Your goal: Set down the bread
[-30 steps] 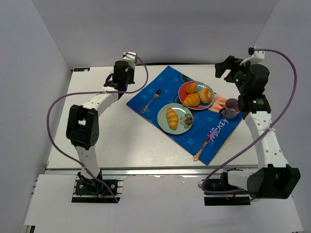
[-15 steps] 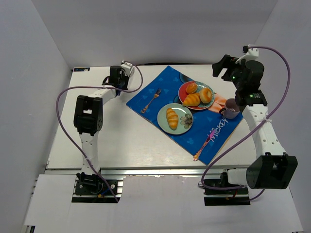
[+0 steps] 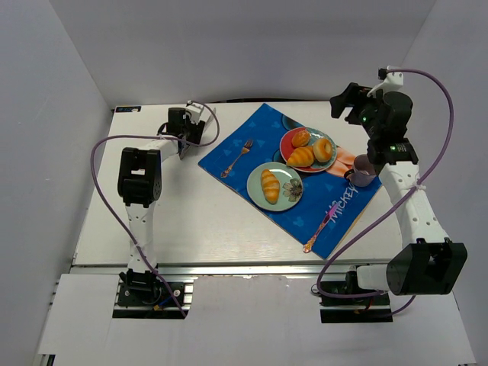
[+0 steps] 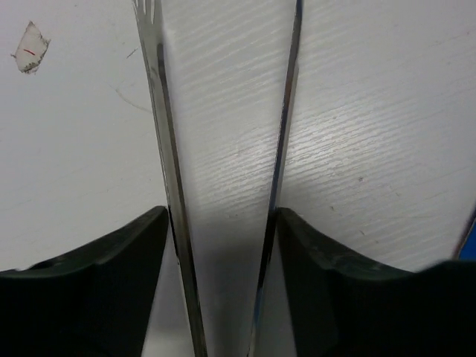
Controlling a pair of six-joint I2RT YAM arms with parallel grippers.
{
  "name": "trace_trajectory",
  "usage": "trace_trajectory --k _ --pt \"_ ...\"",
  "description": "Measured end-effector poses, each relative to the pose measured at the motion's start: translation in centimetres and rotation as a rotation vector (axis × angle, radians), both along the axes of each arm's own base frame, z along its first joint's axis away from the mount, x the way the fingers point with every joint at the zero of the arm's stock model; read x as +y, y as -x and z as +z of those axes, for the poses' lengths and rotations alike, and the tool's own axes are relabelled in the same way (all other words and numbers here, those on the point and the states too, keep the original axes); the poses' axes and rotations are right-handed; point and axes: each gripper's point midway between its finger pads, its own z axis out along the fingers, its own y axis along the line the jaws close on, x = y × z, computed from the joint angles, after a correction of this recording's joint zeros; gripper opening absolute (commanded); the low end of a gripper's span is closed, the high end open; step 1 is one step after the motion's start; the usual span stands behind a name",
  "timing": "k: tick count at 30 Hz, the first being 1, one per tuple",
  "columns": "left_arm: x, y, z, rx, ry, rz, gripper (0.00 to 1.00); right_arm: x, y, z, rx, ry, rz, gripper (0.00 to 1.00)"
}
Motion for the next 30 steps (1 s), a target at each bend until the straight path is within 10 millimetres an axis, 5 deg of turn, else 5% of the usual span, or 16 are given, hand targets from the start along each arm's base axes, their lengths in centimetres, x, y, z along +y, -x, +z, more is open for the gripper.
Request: trace_trajectory --k 9,18,22,30 --pt "0.2 -0.1 0.2 -0.010 -0.004 0.002 0.97 0.5 0.1 0.0 0.001 0.001 0.009 0.89" --pt "0.9 1.5 2.7 0.003 -0.024 0.026 0.98 0.2 0.6 0.6 -0.011 -0.004 -0.009 0.89" --pt "1.3 2.8 7.5 -0.049 -0.015 0.047 0.98 0.0 1.2 0.9 -0.015 -0.018 -0.025 0.89" --pt "3.6 7.4 23.6 -0.294 0.136 0.253 0.98 -0.2 1.5 -1.1 0.048 -0.032 -0.042 0.89"
